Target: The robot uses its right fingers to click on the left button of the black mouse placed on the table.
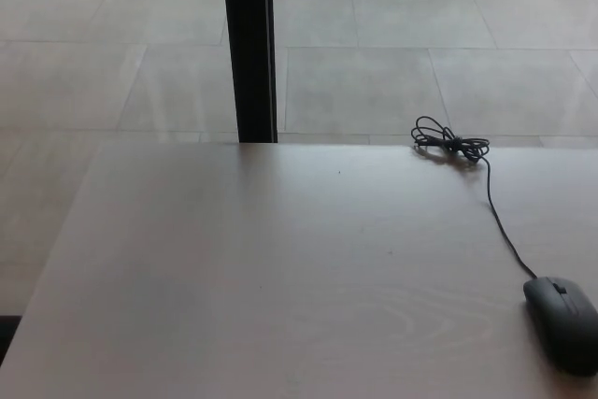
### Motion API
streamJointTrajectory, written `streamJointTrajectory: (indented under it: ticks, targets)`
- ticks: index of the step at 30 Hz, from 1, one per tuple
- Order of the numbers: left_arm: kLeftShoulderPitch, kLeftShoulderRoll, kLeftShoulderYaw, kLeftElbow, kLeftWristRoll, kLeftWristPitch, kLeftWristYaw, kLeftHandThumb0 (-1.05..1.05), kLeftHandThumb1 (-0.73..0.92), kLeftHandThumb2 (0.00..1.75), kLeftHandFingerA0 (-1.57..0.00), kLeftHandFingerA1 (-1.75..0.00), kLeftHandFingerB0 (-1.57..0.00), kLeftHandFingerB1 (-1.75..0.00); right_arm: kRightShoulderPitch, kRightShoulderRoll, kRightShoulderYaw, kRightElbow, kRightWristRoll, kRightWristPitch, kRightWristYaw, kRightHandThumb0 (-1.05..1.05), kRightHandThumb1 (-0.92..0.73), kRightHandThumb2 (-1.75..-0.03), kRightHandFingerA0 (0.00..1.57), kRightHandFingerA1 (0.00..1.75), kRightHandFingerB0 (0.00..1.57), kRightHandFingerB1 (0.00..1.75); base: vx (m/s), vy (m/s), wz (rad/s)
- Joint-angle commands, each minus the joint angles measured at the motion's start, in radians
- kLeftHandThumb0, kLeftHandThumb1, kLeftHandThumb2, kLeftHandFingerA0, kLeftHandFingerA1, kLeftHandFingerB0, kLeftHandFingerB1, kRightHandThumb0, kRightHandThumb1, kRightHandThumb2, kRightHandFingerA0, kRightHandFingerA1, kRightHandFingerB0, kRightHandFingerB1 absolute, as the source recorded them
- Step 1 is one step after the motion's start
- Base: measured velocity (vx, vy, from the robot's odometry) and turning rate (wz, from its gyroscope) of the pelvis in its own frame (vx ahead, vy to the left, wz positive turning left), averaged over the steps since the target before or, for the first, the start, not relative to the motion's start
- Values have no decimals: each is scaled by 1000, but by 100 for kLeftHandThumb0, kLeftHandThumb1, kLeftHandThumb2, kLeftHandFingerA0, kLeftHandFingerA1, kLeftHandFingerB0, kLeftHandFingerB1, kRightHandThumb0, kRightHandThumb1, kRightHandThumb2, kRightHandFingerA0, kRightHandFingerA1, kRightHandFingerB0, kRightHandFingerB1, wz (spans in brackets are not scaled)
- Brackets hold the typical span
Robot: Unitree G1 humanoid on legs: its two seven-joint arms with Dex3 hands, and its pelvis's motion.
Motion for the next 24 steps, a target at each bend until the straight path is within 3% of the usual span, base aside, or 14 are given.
streamJointTrajectory:
  ticks: [1,2,4,6,8,9,11,12,13,14,15,16,21,24]
  targets:
    - [-23,54,119,66,-132,-49,1,-81,76,63,-74,-57,-56,-48,-1,-62,-155,10,152,-108,-16,-66,-82,-65,59,47,32,35,0,0,0]
    - [-22,50,124,65,-133,-50,1,-81,75,63,-73,-58,-55,-49,-4,-62,-189,7,178,-94,-11,-70,-65,-97,52,59,28,48,0,0,0]
    - [-23,55,129,71,-129,-49,-4,-81,75,63,-73,-57,-56,-48,-14,-66,-231,1,204,-83,8,-66,-80,-64,56,48,31,35,0,0,0]
    - [-34,52,175,75,-174,-42,-12,-79,73,62,-75,-61,-56,-51,-38,-91,-264,3,210,-53,-27,-68,-65,-98,57,61,32,51,0,0,0]
    - [-37,52,176,75,-167,-44,-13,-82,74,62,-78,-61,-56,-50,-53,-98,-281,2,208,-39,-40,-66,-80,-65,67,50,43,40,0,0,0]
    - [-35,55,157,77,-144,-48,0,-84,59,102,-74,-67,-51,-58,-64,-112,-284,10,202,-37,-42,-67,-82,-65,68,51,41,39,0,0,0]
    - [-32,57,156,79,-150,-51,-17,-83,60,102,-73,-66,-49,-58,-97,-138,-293,0,207,-3,-51,-66,-81,-65,65,51,46,40,0,0,0]
    - [-32,58,156,81,-154,-49,-19,-80,74,62,-74,-58,-53,-49,-124,-155,-291,-21,201,20,-66,-68,-65,-100,60,63,33,51,0,0,0]
    - [-35,57,171,83,-175,-44,-30,-80,74,62,-74,-58,-53,-49,-131,-158,-292,-39,205,25,-66,-68,-65,-100,60,63,33,51,0,0,0]
    - [-36,57,164,85,-170,-44,-22,-77,57,97,-65,-66,-51,-59,-151,-171,-287,-49,201,27,-73,-68,-82,-65,81,64,37,38,0,0,0]
    - [-32,57,141,88,-147,-60,-10,-77,78,63,-74,-56,-56,-48,-171,-184,-284,-68,202,56,-79,-70,-67,-100,57,64,29,49,0,0,0]
    - [-33,57,132,88,-140,-67,0,-78,78,64,-75,-56,-57,-49,-192,-193,-276,-93,194,74,-91,-71,-82,-65,71,53,37,36,0,0,0]
    - [-37,57,139,81,-170,-45,2,-75,76,63,-75,-56,-54,-48,-310,-209,-253,-213,212,165,-114,-65,-80,-65,92,55,36,37,0,0,0]
    - [-37,56,139,85,-177,-54,-3,-76,76,63,-73,-59,-57,-50,-353,-195,-222,-294,223,177,-66,-64,-79,-64,57,53,37,38,0,0,0]
